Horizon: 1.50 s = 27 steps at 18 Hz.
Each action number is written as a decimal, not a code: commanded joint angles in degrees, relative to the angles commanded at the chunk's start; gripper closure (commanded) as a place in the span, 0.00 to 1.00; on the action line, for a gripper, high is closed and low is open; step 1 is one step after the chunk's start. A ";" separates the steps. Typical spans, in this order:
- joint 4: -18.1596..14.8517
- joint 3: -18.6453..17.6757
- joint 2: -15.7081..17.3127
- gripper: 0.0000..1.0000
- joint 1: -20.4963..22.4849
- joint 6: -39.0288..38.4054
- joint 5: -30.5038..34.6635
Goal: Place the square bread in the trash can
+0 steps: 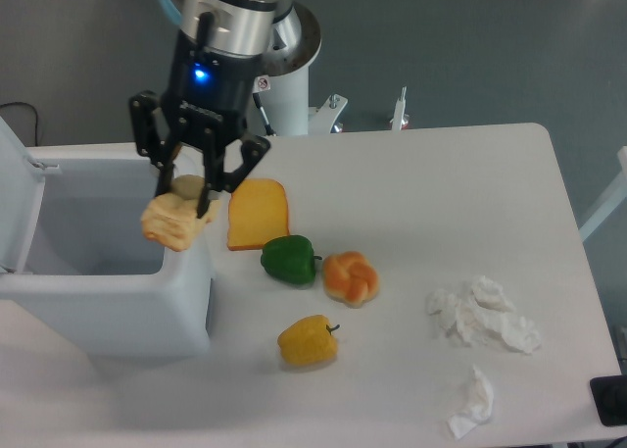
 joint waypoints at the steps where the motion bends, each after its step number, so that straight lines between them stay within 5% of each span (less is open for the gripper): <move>1: 0.00 -0.35 0.00 0.51 -0.44 0.00 0.00; 18: 0.26 -4.22 -0.18 0.39 -4.40 0.53 -0.35; 24: 2.11 -4.05 0.26 0.26 -4.14 0.53 -0.35; 27: 2.20 -3.70 0.26 0.06 -3.52 0.70 -0.26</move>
